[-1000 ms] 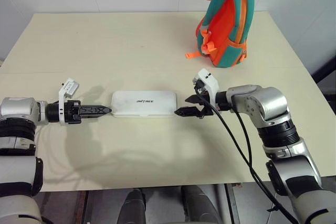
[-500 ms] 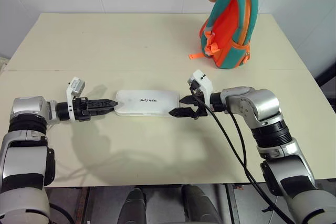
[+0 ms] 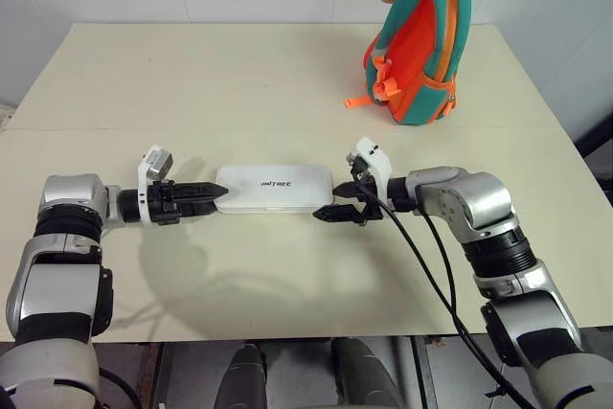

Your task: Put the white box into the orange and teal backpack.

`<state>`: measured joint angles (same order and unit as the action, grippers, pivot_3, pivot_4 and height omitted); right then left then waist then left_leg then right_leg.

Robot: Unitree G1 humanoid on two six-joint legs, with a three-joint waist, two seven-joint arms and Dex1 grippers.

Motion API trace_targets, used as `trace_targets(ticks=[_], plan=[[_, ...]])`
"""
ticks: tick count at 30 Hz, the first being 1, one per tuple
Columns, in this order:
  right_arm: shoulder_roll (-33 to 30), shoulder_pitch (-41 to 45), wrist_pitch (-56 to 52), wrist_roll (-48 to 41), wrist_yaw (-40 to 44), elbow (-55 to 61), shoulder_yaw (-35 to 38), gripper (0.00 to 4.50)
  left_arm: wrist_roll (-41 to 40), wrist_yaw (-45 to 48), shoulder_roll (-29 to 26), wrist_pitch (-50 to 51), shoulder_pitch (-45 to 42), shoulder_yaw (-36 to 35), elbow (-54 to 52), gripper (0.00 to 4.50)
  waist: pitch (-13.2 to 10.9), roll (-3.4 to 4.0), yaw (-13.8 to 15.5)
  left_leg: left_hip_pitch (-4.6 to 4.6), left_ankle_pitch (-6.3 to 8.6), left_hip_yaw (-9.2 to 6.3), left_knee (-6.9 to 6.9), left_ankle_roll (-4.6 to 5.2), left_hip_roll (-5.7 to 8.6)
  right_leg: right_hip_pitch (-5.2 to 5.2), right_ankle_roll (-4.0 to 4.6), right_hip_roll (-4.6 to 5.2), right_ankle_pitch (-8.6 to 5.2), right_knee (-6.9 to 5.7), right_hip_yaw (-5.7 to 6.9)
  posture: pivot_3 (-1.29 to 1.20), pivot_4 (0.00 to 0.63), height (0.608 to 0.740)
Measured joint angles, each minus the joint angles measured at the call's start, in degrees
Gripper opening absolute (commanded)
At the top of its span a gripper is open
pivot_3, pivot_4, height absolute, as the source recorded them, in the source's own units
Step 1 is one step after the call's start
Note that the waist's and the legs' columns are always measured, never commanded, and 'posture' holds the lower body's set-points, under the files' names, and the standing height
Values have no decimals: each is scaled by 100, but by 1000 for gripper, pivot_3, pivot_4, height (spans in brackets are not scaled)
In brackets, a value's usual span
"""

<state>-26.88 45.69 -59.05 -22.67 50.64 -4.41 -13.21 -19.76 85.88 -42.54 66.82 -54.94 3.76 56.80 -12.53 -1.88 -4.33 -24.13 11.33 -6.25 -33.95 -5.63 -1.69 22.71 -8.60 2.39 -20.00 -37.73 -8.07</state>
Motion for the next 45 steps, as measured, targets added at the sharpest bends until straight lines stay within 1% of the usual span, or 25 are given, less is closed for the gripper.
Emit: trace_targets(ticks=[6, 10, 17, 21, 24, 30, 37, 45], plan=[[-181, -221, 326, 6, 186, 96, 6, 4481, -3, 7, 82, 147, -37, 85, -68, 4459, 0, 0, 4, 0, 0, 0, 0, 0, 0, -1, 0, 0, 0, 1, 0, 0, 150, 740], [-293, -371, 975, 137, 459, 62, 4, 4481, -8, 8, 107, 308, -36, 185, -237, 4459, 0, 0, -2, -1, 0, 0, 0, 0, 0, -1, 0, 0, 0, 4, 0, 0, 150, 740], [-296, -330, 2065, 467, 790, -563, 24, 4481, -92, 7, 211, 574, 36, 176, -470, 4459, 0, 0, -27, -1, 0, -1, 2, 0, 0, -2, 0, 0, 0, 4, 1, 0, 150, 740], [-356, -275, 2438, 697, 1038, -791, -35, 4481, -158, -9, 229, 609, 138, 93, -603, 4459, 0, 0, -40, -1, 0, -1, 2, -1, 0, -2, 0, 0, 0, 4, 1, 0, 150, 740], [-458, -147, 2406, 874, 1248, -932, -216, 4481, -251, -35, 234, 625, 206, 60, -692, 4459, 0, 0, -41, 0, -1, -2, 2, -2, 0, -2, 0, 0, 0, 3, 1, 0, 150, 740], [-570, 121, 2117, 995, 1507, -1198, -281, 4481, -355, -194, 170, 624, 240, -134, -701, 4459, 0, 0, -43, 0, -1, -4, 1, -2, 0, -2, 0, 0, 0, 3, 2, 0, 150, 740], [-640, 541, 1368, 989, 1618, -1470, -251, 4481, -366, -203, -155, 634, 261, -153, -699, 4459, 0, 0, -43, -1, -2, -4, 3, -3, 0, 0, 0, 0, 0, 4, 2, 0, 150, 740], [-640, 734, 844, 916, 1630, -1599, -203, 4481, -355, -370, -163, 538, 243, -196, -561, 4459, 0, 0, -41, -2, -1, -4, 3, -3, 0, 0, 0, 0, 0, 4, 3, 0, 150, 740]])
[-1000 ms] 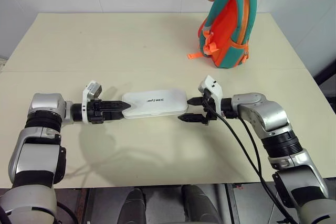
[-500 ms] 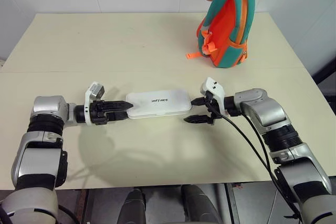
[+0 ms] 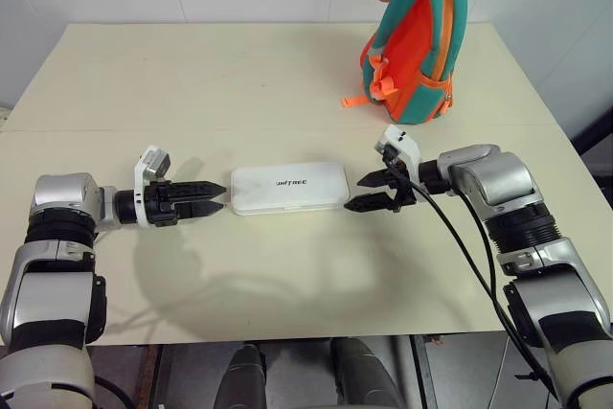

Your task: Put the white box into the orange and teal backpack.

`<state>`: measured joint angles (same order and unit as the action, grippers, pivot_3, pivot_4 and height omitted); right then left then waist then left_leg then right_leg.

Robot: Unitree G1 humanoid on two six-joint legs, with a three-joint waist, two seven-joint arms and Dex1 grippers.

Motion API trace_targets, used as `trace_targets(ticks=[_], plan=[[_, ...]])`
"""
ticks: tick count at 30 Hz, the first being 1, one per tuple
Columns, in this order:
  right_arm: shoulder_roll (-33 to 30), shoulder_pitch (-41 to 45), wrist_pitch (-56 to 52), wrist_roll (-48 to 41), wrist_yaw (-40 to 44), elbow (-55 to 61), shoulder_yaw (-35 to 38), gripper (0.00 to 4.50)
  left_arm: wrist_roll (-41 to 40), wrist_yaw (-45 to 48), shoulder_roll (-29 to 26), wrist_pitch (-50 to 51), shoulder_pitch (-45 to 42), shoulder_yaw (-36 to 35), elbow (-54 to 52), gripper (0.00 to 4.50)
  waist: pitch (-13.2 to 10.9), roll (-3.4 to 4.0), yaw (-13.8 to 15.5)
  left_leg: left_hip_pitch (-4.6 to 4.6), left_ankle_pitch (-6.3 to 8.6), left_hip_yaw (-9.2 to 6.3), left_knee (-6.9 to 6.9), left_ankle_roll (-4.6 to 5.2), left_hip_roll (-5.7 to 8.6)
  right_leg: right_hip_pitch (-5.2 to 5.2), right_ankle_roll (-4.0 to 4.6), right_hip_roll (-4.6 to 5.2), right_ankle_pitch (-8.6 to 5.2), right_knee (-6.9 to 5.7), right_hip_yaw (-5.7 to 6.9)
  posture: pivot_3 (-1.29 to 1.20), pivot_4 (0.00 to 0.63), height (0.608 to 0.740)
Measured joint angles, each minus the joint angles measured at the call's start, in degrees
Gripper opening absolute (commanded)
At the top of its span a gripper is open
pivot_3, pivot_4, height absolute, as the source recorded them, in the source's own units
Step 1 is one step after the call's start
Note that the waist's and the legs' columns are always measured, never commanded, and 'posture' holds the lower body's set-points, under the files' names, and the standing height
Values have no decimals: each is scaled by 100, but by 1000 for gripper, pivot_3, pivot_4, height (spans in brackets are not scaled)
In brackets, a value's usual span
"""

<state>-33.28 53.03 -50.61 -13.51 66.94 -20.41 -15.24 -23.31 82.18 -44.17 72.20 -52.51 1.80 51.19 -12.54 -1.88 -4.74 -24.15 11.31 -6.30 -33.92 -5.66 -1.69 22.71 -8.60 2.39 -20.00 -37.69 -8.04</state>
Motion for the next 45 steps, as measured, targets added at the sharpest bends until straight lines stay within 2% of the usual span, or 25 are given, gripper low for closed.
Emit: trace_targets(ticks=[7, 17, 26, 35, 45], plan=[[50, 29, -463, -215, -39, 19, 79, 4481, -9, -378, 501, -339, -201, -303, 390, 4459, 0, 0, 26, 1, -1, 0, -5, -1, 1, -1, 0, 1, 0, -5, 1, 0, 150, 740], [41, 33, -832, -460, -120, 255, 195, 4481, 107, -1049, 720, -1192, -574, -588, 965, 4459, 0, 0, 26, 8, -7, -5, -16, -4, 3, -10, -5, 0, 7, -14, 3, 0, 150, 740], [43, 226, -783, -481, -144, 102, 195, 4481, 130, -717, 803, -766, -634, -415, 973, 4459, 0, 0, 16, 3, -8, -5, -1, -4, 5, -10, -7, 1, 7, 6, 3, 0, 150, 740], [322, 355, -391, -417, -188, -495, 195, 4481, 132, -644, 890, -651, -653, -369, 957, 4459, 0, 1, 12, 3, -7, -5, 1, -4, 5, -10, -7, 2, 7, 6, 4, 0, 150, 740], [466, 352, 89, -425, -139, -503, 203, 4481, 105, -652, 981, -502, -640, -413, 825, 4459, 0, 0, 11, 2, -7, -6, 1, -4, 5, -10, -7, 2, 6, 6, 4, 0, 150, 740]])
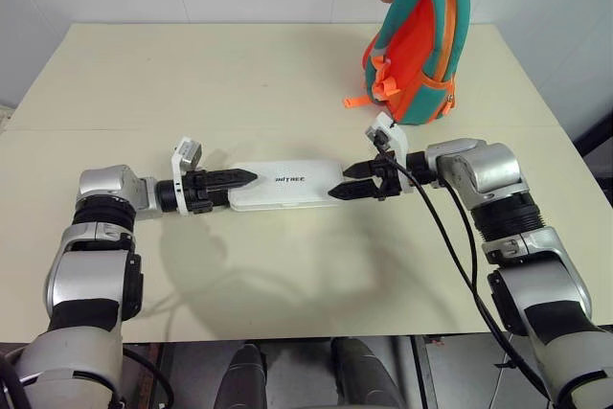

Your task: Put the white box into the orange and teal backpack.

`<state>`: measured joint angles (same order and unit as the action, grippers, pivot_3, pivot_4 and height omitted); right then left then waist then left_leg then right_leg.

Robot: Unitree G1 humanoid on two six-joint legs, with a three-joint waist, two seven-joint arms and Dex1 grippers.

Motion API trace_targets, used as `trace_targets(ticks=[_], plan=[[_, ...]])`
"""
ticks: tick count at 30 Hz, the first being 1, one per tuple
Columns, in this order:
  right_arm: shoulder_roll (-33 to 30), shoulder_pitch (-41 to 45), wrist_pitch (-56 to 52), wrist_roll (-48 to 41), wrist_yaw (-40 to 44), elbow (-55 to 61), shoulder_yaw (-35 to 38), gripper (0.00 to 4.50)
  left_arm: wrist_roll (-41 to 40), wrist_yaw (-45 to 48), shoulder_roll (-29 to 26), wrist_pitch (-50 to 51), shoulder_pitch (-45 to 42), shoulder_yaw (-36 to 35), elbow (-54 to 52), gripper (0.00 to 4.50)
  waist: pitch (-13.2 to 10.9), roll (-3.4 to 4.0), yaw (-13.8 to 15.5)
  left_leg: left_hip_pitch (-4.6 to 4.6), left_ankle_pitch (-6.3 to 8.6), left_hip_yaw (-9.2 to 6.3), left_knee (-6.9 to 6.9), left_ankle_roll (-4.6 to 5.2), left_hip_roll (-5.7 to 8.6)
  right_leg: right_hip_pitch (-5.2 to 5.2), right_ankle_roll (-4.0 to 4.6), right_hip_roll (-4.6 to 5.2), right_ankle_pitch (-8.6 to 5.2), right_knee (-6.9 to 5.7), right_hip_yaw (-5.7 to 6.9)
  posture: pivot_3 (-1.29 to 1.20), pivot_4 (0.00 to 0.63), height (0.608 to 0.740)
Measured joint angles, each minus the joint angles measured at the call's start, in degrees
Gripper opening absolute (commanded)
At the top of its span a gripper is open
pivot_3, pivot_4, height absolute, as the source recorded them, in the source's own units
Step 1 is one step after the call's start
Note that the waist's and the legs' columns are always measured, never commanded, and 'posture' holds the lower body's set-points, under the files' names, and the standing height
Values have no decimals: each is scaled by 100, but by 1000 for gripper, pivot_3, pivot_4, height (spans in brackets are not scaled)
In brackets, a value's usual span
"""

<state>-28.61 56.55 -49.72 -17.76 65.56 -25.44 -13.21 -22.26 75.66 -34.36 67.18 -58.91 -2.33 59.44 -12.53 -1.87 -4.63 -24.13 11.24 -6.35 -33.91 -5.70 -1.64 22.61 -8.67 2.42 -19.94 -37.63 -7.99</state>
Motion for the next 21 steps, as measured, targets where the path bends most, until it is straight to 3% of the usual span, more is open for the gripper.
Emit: trace_targets(ticks=[18, 21], plan=[[171, -462, 163, -263, 2, 452, 222, 4481, -39, 187, 64, 409, 91, 17, -141, 4459, 0, 0, -10, -1, 0, -1, 0, 0, 0, 1, 0, 0, 0, 0, 1, 0, 150, 740], [209, -515, 292, -258, -51, 454, 249, 4500, -37, 332, 35, 496, 118, 179, -261, 3842, 0, 0, -11, -1, 0, -1, 0, 0, 0, 1, 0, -1, 0, 0, 1, 0, 150, 740]])
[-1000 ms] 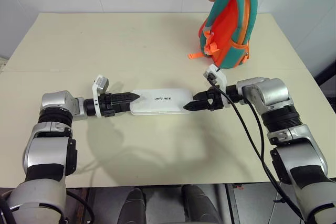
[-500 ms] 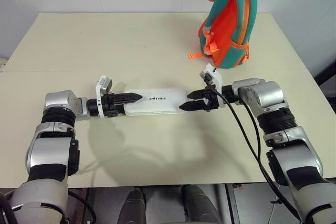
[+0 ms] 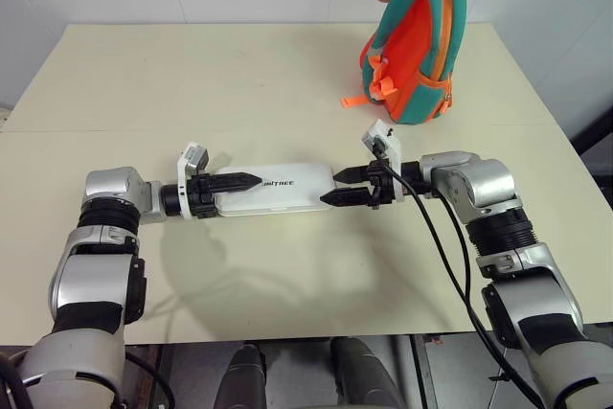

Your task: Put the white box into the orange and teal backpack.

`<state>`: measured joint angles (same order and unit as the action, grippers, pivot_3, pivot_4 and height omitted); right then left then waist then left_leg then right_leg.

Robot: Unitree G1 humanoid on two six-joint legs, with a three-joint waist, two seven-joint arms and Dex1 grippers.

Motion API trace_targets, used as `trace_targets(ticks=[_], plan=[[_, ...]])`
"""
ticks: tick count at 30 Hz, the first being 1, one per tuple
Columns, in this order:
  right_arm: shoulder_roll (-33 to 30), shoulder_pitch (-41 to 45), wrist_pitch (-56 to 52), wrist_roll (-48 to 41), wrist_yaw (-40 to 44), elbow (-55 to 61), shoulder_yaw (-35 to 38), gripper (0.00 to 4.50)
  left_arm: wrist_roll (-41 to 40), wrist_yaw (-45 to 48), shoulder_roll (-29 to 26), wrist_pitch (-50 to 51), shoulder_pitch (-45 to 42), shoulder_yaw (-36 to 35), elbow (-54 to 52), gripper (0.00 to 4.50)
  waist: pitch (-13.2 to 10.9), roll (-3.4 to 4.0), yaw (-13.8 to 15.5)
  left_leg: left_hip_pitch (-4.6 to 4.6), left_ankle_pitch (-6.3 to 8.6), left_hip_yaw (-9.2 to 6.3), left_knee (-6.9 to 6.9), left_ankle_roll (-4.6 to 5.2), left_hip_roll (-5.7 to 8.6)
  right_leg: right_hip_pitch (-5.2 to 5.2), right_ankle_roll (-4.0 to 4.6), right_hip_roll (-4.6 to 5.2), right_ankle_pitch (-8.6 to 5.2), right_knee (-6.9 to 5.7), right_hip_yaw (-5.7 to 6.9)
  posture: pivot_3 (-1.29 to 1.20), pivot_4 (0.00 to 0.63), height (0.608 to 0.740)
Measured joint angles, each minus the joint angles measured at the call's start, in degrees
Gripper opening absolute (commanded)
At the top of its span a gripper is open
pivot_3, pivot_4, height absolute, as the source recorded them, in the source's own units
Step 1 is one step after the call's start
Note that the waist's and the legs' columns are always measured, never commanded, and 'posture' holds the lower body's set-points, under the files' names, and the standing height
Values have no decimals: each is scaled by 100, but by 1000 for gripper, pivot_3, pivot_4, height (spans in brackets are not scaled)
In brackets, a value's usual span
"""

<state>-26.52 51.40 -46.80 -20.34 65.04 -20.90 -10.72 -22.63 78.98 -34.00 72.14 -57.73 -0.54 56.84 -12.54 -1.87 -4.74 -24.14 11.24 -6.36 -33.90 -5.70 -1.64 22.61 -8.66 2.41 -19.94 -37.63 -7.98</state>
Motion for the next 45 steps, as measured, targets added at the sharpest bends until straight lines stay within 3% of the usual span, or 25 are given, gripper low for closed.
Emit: trace_targets(ticks=[8, 9, 17, 20, 25, 29, 35, 45], plan=[[51, -143, 401, -10, -97, 66, 111, 4500, 0, 281, -137, 33, 13, 165, -43, 1346, 0, 0, -5, -1, 0, 0, 0, 0, 0, 1, 0, 0, 0, 0, 0, 0, 150, 740], [50, -180, 424, -25, -116, 111, 176, 4500, -1, 243, -139, 9, 11, 133, -32, 1273, 0, 0, -4, -1, 0, 0, 0, 0, 0, 1, 0, 0, 0, 1, 0, 0, 150, 740], [-6, -789, 392, -187, -556, 972, 599, 4500, -179, 90, -147, 166, 209, -108, -407, 1272, 0, 0, 2, -3, 0, -2, 4, 0, 0, 2, 0, 1, 0, 2, 1, 0, 150, 740], [-249, -959, 250, -258, -1102, 1538, 1145, 4500, -406, 101, -273, 302, 547, -169, -1022, 1272, -1, 1, 8, -5, -1, -2, 6, -1, -1, 6, 1, 2, 0, 0, 0, 0, 150, 740], [-525, -1083, 26, -323, -2364, 2435, 2473, 4500, -863, -155, -551, 150, 1226, -1048, -2113, 1272, 0, 1, 10, -1, -1, -3, 9, -1, -5, 7, 7, 2, -4, -3, 0, 0, 150, 740], [-584, -1170, 209, 111, -3407, 2477, 2785, 4500, -1162, -430, -545, -141, 1893, -1554, -2947, 1272, 0, 1, 26, -1, -1, 1, 7, -2, -2, 7, 8, 8, -3, -1, -3, 0, 150, 740], [-421, -315, 981, 605, -4445, 1036, 2857, 4500, -1518, -860, -426, -175, 2275, -1812, -3667, 1272, 0, 0, 23, 2, -8, 2, 6, -4, -1, 6, 12, 7, 3, -1, -3, 0, 150, 740], [10, 1462, 2433, 753, -4421, -2273, 2665, 4500, -1975, -1436, -209, -219, 2627, -2031, -4127, 1272, -1, 2, -67, 2, -10, 7, 47, -8, -4, 13, 12, 7, 3, 18, -5, 0, 150, 740]])
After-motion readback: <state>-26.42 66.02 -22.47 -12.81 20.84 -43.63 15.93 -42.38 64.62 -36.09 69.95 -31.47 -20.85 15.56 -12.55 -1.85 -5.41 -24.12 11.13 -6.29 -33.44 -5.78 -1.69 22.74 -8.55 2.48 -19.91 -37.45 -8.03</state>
